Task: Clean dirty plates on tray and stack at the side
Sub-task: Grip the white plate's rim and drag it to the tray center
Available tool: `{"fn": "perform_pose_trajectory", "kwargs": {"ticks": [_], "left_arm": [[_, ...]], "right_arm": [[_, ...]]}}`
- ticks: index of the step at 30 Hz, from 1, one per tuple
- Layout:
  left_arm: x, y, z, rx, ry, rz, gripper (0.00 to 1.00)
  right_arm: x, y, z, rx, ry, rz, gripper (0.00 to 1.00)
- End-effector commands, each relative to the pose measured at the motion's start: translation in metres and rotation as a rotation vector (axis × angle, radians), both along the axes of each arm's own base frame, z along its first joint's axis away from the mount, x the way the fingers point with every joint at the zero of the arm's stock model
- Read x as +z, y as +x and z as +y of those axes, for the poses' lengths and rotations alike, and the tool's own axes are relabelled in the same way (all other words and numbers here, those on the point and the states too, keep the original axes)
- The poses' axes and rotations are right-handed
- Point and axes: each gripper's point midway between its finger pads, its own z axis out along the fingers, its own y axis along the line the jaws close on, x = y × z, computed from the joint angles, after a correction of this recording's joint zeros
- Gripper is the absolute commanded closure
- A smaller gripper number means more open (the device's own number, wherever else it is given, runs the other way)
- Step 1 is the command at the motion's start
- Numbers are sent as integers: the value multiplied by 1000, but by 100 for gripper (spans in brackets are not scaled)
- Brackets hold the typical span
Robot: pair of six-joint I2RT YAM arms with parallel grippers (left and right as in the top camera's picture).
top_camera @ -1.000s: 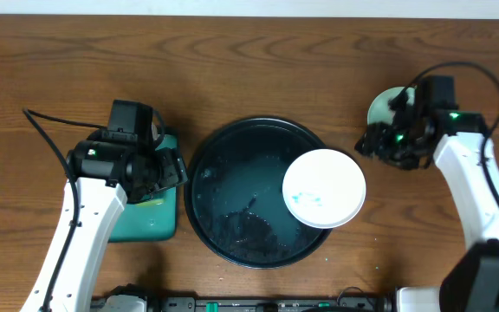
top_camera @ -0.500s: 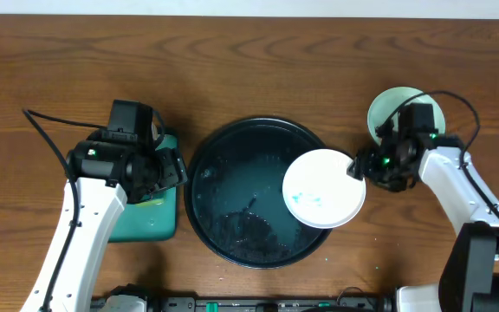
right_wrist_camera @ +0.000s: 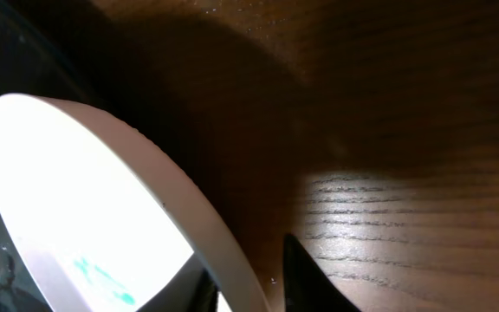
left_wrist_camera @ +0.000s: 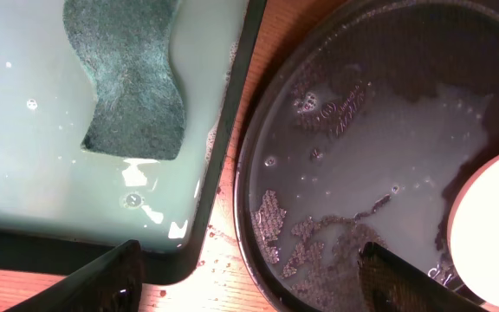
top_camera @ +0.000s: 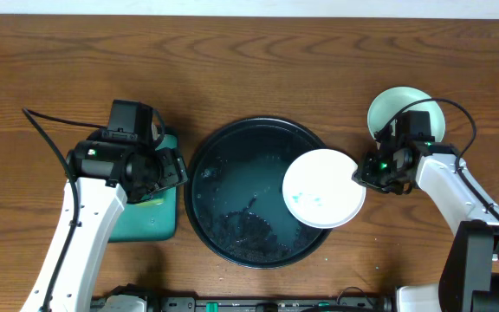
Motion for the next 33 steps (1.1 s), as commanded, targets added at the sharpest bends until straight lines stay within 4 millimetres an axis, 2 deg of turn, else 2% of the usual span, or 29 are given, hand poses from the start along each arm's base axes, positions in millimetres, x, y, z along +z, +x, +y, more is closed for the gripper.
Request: {"fn": "perform_pose_trajectory", "kwargs": {"ticks": [1,5,10,13,19,26,33], "left_arm": [[-3,-2,0,-4,4,11,21],[-3,-2,0,-4,4,11,20],[-3,-2,0,-4,4,11,20],[-3,-2,0,-4,4,11,21],[-3,-2,0,-4,4,11,21],[-3,-1,1,-3,11,9,21],[-4,8,34,49,199,-29,21]], "right_arm": [[-1,-2,5,6,4,3,84],[-1,-2,5,6,5,3,98],[-1,-2,5,7,6,3,99],[1,-2,12,34,29,-6,99],[11,1,62,177,137,-68,99],[9,7,104,132,105,-86,98],[-12,2,138,197,93,-73,99]]}}
